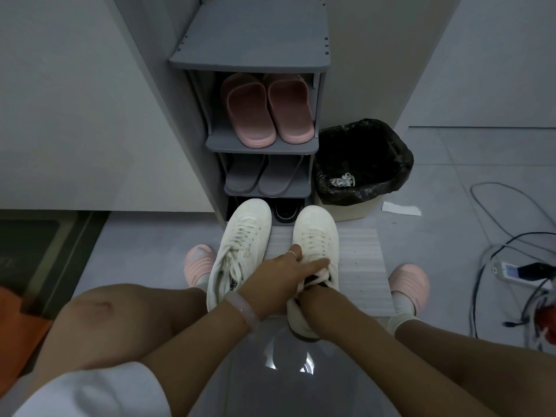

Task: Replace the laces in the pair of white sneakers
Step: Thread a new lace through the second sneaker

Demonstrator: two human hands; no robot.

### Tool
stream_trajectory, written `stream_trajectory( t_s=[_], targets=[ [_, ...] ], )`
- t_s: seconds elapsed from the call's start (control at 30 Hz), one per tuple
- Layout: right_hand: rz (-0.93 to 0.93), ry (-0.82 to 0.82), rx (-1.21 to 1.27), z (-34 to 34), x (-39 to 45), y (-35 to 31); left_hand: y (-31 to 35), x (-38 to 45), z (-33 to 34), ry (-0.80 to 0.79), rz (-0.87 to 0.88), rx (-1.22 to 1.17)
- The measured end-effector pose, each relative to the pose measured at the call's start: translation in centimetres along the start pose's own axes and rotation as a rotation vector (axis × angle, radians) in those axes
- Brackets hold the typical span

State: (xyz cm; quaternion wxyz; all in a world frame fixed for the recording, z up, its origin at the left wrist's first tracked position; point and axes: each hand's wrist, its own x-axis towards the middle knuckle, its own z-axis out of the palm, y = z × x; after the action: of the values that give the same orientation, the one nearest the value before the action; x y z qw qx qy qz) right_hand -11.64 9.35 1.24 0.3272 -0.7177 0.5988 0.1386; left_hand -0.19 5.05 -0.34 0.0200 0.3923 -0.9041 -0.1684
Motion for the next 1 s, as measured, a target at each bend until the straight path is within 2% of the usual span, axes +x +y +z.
stream_trajectory(
  t_s=[0.03, 0.1, 0.17, 0.23, 0.27, 0.3, 0.4, 0.43, 0.5, 0.57, 0.6, 0.63, 0.73, 0.83, 0.93, 1.0],
  targets=[
    [-0.033, -0.006, 0.022, -0.1, -0.4, 0.3, -0.2, -0.1, 0.1, -0.088, -0.030, -0.043],
    [-0.057, 0.015, 0.061, -0.6, -1.5, 1.2, -0.6, -0.2, 0.7, -0.091, -0.032, -0.049],
    [-0.028, 0.167, 0.094, -1.7, -2.3, 2.0, -0.2, -0.2, 0.7, -0.078, -0.055, -0.016],
    [0.047, 0.395, 0.112, -2.2, -2.9, 2.8, 0.0, -0.1, 0.6, -0.072, -0.069, -0.034],
    [0.038, 0.448, 0.123, -2.1, -2.8, 2.8, 0.2, -0.1, 0.4, -0.065, -0.076, -0.038],
    [-0.004, 0.413, 0.120, -1.7, -2.7, 2.5, 0.3, 0.0, 0.0, -0.069, -0.096, -0.048],
    [-0.152, 0.151, 0.056, 0.9, -1.8, 1.0, 0.5, -0.1, -1.4, -0.109, -0.146, -0.068],
    [-0.138, 0.136, 0.041, 1.3, -1.6, 0.7, 0.6, -0.5, -2.1, -0.127, -0.156, -0.059],
    [-0.039, 0.240, 0.065, 1.3, -1.3, 0.4, 0.2, -1.9, -3.2, -0.030, -0.285, -0.012],
    [0.035, 0.351, 0.036, 1.2, -1.2, 0.1, -1.1, -4.0, -3.8, 0.168, -0.508, 0.065],
    [0.052, 0.362, 0.057, 1.2, -1.3, 0.0, -1.9, -5.3, -3.8, 0.175, -0.594, 0.103],
    [0.059, 0.349, 0.103, 1.2, -1.3, -0.2, -2.4, -6.3, -3.8, 0.086, -0.646, 0.128],
    [0.062, 0.229, 0.115, 2.0, -0.9, -0.8, -3.2, -7.5, -1.5, -0.170, -0.574, 0.220],
    [0.046, 0.144, 0.094, 2.4, 0.0, -0.9, -3.0, -7.1, -0.6, -0.112, -0.515, 0.267],
    [0.047, 0.154, 0.092, 2.9, 0.8, -0.5, -2.8, -6.7, 0.3, -0.062, -0.383, 0.135],
    [0.052, 0.176, 0.041, 3.3, 0.8, -0.6, -2.8, -6.5, 1.5, -0.081, -0.410, 0.077]
  ],
)
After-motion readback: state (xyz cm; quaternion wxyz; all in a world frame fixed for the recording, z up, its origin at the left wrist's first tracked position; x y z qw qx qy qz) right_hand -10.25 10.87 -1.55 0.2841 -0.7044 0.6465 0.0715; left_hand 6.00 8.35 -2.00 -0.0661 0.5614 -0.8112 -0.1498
